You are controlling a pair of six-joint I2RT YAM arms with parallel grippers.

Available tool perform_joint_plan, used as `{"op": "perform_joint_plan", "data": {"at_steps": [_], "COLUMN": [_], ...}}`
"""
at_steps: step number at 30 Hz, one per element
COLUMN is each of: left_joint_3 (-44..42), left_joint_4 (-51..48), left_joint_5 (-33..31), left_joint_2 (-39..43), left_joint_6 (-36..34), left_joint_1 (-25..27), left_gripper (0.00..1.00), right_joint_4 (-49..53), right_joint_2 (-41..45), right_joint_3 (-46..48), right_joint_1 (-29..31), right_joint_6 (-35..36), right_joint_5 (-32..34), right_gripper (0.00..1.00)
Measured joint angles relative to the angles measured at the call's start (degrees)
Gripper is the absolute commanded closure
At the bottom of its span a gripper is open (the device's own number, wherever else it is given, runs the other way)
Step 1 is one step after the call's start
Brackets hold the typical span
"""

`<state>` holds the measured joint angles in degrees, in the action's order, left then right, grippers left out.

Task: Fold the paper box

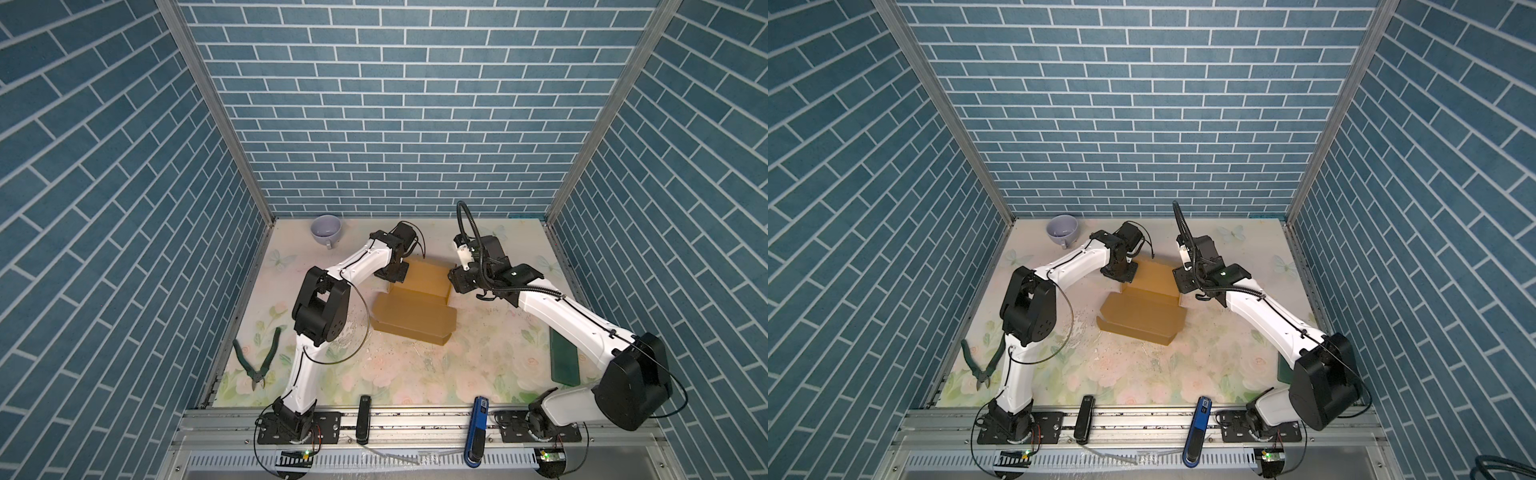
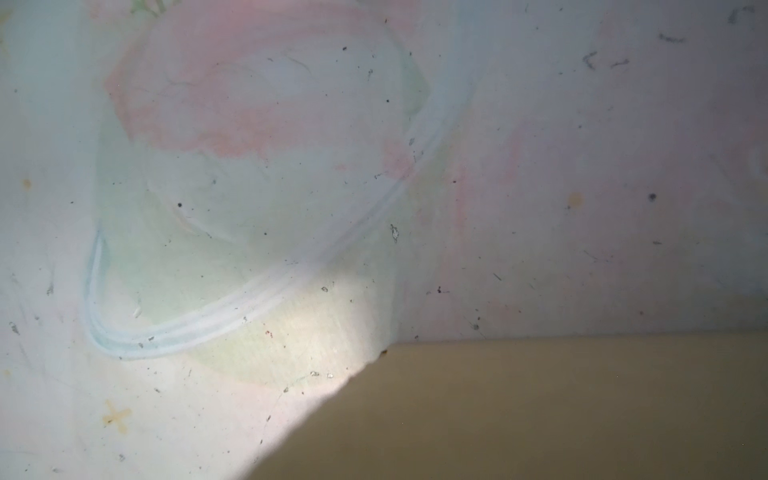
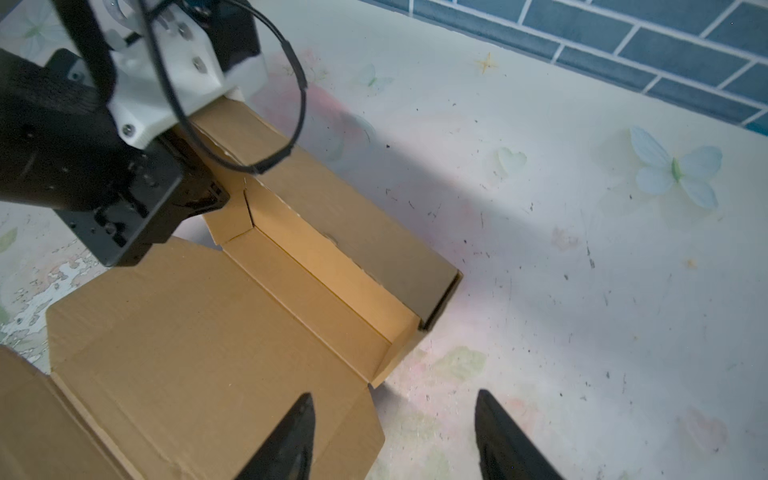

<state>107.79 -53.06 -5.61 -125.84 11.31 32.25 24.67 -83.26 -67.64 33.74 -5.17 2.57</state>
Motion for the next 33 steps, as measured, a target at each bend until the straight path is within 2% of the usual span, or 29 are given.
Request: {"op": "perform_joint_plan", "data": {"at_steps": [5, 10, 18, 25, 33], "left_joint_3": [10.91, 18.82, 20.15, 23.50, 28.13], "left_joint_4": [-6.64, -11.50, -15.23, -16.79, -17.77], "left_joint_5": [0.55, 0.66, 0.74, 0.72, 0.72], "left_joint_2": [-6.71, -11.61, -12.87, -13.55, -14.49], "left_joint_6": [-1.97, -3.50, -4.52, -4.79, -5.09], "left_joint_1": [-0.33, -0.61, -0.90, -1.07, -1.60], "left_gripper": [0.87, 0.82, 0.79, 0.69, 0.64], "right_joint_4": [-2.03, -3.74, -6.01, -7.15, -7.69], "right_joint_2": [-6.78, -11.06, -13.62, -16.46, -19.06], "right_joint_3": [-3.61, -3.67, -3.67, -3.80, -3.91], "right_joint_1": [-1.79, -5.25, -8.66, -9.84, -10.19], "right_joint_6": [1.20, 1.18, 1.18, 1.18, 1.16], "right_joint_5": [-2.25, -5.40, -9.27, -11.41, -12.92], "right_gripper": [0.39, 0.41, 0.41, 0.41, 0.42]}}
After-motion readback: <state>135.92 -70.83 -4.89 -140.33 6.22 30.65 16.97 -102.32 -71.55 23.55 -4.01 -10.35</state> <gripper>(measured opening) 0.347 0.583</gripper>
